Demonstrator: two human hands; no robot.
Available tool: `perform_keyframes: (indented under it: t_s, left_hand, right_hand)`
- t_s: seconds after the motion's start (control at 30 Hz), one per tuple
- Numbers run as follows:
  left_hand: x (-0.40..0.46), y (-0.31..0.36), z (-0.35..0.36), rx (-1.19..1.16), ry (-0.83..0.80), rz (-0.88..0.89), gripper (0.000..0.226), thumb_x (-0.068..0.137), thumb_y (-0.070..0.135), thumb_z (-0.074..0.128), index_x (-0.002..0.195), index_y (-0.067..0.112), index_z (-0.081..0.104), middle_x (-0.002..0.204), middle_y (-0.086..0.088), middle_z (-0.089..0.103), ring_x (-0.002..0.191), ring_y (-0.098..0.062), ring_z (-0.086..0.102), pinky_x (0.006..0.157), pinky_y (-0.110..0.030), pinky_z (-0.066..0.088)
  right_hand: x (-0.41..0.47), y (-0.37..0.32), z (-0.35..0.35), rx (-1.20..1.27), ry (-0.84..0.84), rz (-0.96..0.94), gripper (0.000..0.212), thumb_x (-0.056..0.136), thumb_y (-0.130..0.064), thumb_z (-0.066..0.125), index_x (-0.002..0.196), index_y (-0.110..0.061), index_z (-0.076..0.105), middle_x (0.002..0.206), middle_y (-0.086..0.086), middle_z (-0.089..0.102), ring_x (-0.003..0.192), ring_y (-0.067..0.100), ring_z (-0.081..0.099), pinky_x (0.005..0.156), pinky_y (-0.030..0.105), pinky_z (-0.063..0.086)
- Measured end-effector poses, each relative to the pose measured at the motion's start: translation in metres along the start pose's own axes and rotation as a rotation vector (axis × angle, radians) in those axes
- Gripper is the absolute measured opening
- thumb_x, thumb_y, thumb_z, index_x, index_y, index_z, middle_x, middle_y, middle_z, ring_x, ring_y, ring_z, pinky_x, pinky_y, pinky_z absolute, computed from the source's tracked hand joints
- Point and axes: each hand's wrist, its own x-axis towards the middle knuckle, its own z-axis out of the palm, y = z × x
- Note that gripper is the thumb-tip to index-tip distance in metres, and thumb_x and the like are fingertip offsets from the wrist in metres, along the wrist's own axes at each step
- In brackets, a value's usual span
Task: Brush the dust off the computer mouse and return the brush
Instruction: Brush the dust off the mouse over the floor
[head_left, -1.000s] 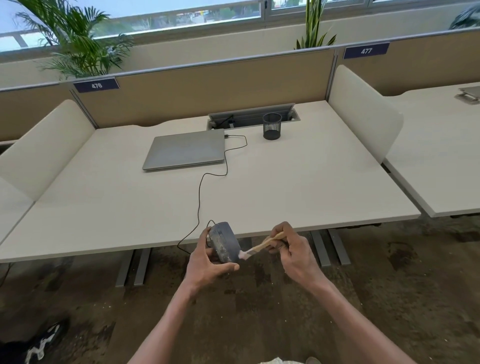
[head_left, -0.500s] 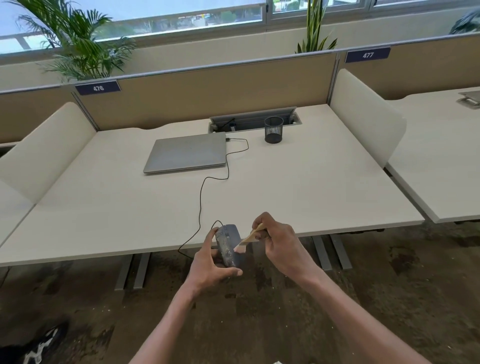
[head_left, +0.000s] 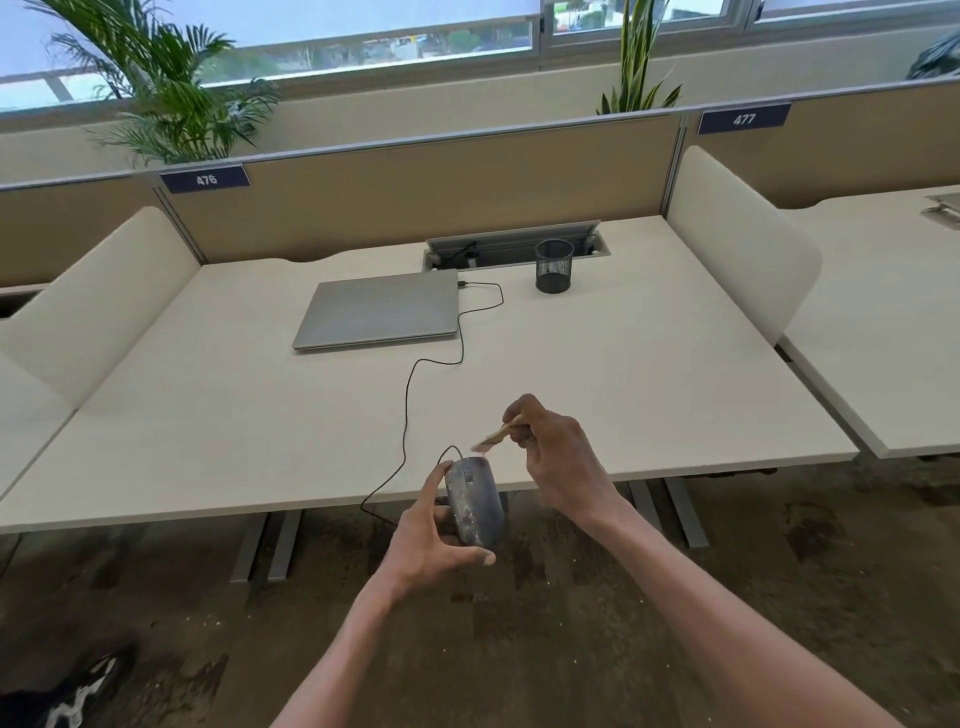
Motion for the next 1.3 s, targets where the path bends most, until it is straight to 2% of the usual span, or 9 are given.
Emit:
perform_keyframes:
  t_s: [0.17, 0.27, 0.5, 0.67, 0.77, 0.87, 1.0, 1.2, 1.3]
  left_hand:
    - [0.000, 0.000, -0.002, -0.038, 0.004, 0.011, 0.130, 0.052, 0.045, 0.096, 0.152, 0.042, 0.013, 0.104, 0.006, 0.070, 0.087, -0.008, 0.072, 0.070, -0.002, 0.047]
    - [0.000, -0.001, -0.004, -0.044, 0.022, 0.007, 0.128, 0.053, 0.044, 0.096, 0.151, 0.043, 0.013, 0.102, 0.014, 0.064, 0.086, -0.006, 0.070, 0.077, -0.006, 0.049]
    - [0.002, 0.002, -0.006, -0.049, 0.019, 0.001, 0.125, 0.055, 0.038, 0.096, 0.152, 0.038, 0.016, 0.111, 0.012, 0.057, 0.087, 0.000, 0.064, 0.082, -0.013, 0.050]
    - [0.004, -0.003, -0.007, -0.080, 0.013, -0.019, 0.130, 0.053, 0.040, 0.097, 0.153, 0.038, 0.013, 0.106, 0.010, 0.069, 0.087, -0.002, 0.072, 0.079, -0.009, 0.051]
    - [0.006, -0.002, -0.011, -0.062, 0.026, -0.011, 0.133, 0.048, 0.053, 0.094, 0.152, 0.041, 0.012, 0.117, -0.002, 0.069, 0.096, -0.014, 0.071, 0.092, -0.025, 0.055]
    - [0.005, -0.001, -0.011, -0.059, 0.015, -0.008, 0.131, 0.047, 0.052, 0.094, 0.150, 0.044, 0.013, 0.106, 0.005, 0.071, 0.091, -0.011, 0.072, 0.095, -0.034, 0.056]
    - [0.003, -0.001, -0.010, -0.045, -0.008, -0.007, 0.133, 0.048, 0.052, 0.095, 0.151, 0.043, 0.012, 0.108, 0.007, 0.071, 0.091, -0.006, 0.071, 0.086, -0.013, 0.050]
    - [0.001, 0.001, -0.007, -0.031, -0.022, 0.014, 0.133, 0.046, 0.056, 0.094, 0.150, 0.047, 0.012, 0.120, -0.001, 0.068, 0.100, -0.014, 0.070, 0.098, -0.034, 0.055]
    - [0.002, 0.004, -0.007, -0.027, -0.017, 0.007, 0.131, 0.046, 0.056, 0.094, 0.148, 0.050, 0.012, 0.118, -0.003, 0.069, 0.097, -0.015, 0.072, 0.089, -0.025, 0.058]
  right_hand:
    - [-0.005, 0.009, 0.002, 0.059, -0.016, 0.056, 0.031, 0.091, 0.014, 0.044, 0.106, -0.009, 0.058, 0.089, 0.007, 0.070, 0.082, 0.017, 0.068, 0.075, 0.034, 0.059]
    - [-0.009, 0.016, 0.000, 0.116, -0.002, 0.123, 0.030, 0.092, 0.014, 0.045, 0.104, -0.010, 0.058, 0.090, 0.009, 0.071, 0.081, 0.015, 0.071, 0.077, 0.031, 0.060]
    - [-0.019, 0.033, -0.012, 0.266, -0.065, 0.250, 0.032, 0.095, 0.014, 0.044, 0.094, -0.015, 0.058, 0.087, 0.009, 0.071, 0.080, 0.016, 0.074, 0.078, 0.038, 0.063]
    - [-0.025, 0.040, -0.024, 0.324, -0.222, 0.288, 0.037, 0.092, 0.015, 0.041, 0.089, -0.018, 0.060, 0.091, 0.014, 0.071, 0.084, 0.022, 0.074, 0.080, 0.045, 0.063]
    - [-0.027, 0.041, -0.026, 0.327, -0.271, 0.290, 0.036, 0.091, 0.016, 0.041, 0.090, -0.014, 0.060, 0.091, 0.015, 0.071, 0.085, 0.023, 0.075, 0.080, 0.044, 0.063]
    - [-0.023, 0.040, -0.025, 0.350, -0.238, 0.284, 0.035, 0.092, 0.015, 0.041, 0.091, -0.014, 0.060, 0.093, 0.016, 0.071, 0.085, 0.022, 0.074, 0.082, 0.043, 0.063]
    - [-0.014, 0.039, -0.018, 0.351, -0.139, 0.260, 0.031, 0.094, 0.016, 0.044, 0.093, -0.011, 0.060, 0.093, 0.017, 0.072, 0.083, 0.022, 0.074, 0.080, 0.040, 0.063]
    - [-0.003, 0.038, -0.008, 0.340, 0.044, 0.257, 0.028, 0.094, 0.014, 0.053, 0.093, -0.010, 0.067, 0.090, 0.010, 0.074, 0.083, 0.018, 0.075, 0.080, 0.037, 0.063]
    - [-0.005, 0.029, -0.008, 0.234, 0.036, 0.154, 0.029, 0.092, 0.014, 0.053, 0.099, -0.009, 0.069, 0.088, 0.007, 0.073, 0.083, 0.013, 0.072, 0.079, 0.027, 0.061]
